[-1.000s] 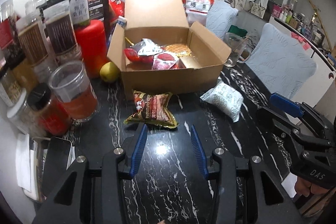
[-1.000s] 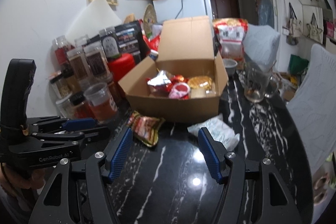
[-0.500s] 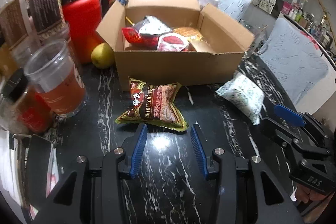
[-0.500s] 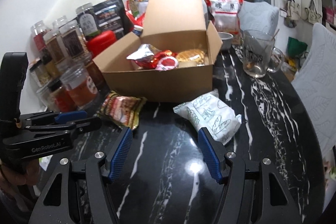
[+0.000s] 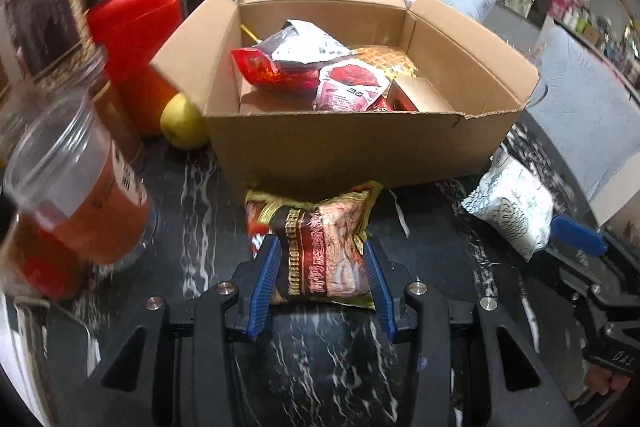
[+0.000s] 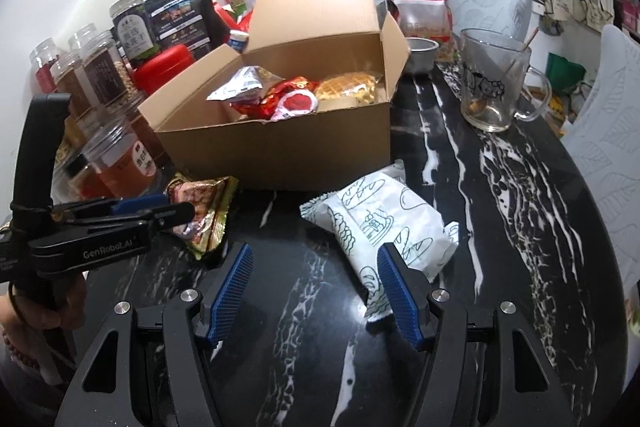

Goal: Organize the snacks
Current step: 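Grasp the red-gold cereal bag with the left gripper while the right grasps the white bread-print packet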

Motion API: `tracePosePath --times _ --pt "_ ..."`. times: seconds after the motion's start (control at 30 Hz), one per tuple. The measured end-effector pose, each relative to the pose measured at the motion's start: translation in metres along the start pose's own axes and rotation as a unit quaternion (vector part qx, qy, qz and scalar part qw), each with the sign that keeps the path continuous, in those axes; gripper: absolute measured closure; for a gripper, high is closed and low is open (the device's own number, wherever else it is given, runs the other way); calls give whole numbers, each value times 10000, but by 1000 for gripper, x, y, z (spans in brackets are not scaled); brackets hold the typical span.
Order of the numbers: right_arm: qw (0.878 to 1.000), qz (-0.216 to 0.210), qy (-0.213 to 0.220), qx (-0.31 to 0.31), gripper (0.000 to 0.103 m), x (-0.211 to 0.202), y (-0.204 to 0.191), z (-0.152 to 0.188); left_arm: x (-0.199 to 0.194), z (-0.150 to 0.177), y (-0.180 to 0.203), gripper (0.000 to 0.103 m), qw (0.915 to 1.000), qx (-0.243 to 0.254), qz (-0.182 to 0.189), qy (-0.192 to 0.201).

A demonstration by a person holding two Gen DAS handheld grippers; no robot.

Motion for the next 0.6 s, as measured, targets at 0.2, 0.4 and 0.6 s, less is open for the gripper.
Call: tracePosePath --times 0.2,0.4,0.6 --pt "9999 113 11 -65 36 3 7 -5 21 -4 -3 19 9997 2 -139 -182" --pt "9995 301 -32 -127 25 9 18 -8 47 -1 -15 15 9981 -346 -32 -512" --pt "9988 374 -117 -286 13 21 29 -13 54 -4 -17 14 9988 -187 -125 -441"
Point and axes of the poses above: each gripper's, at about its wrist camera, not at the fingertips, and x roughly the way its jaws point, y to its right, z to its underside, the point moved 8 cm from there along x, roughly the way its jaws point, and after that the axes turned 8 degrees about -x, right-handed, at the moved point
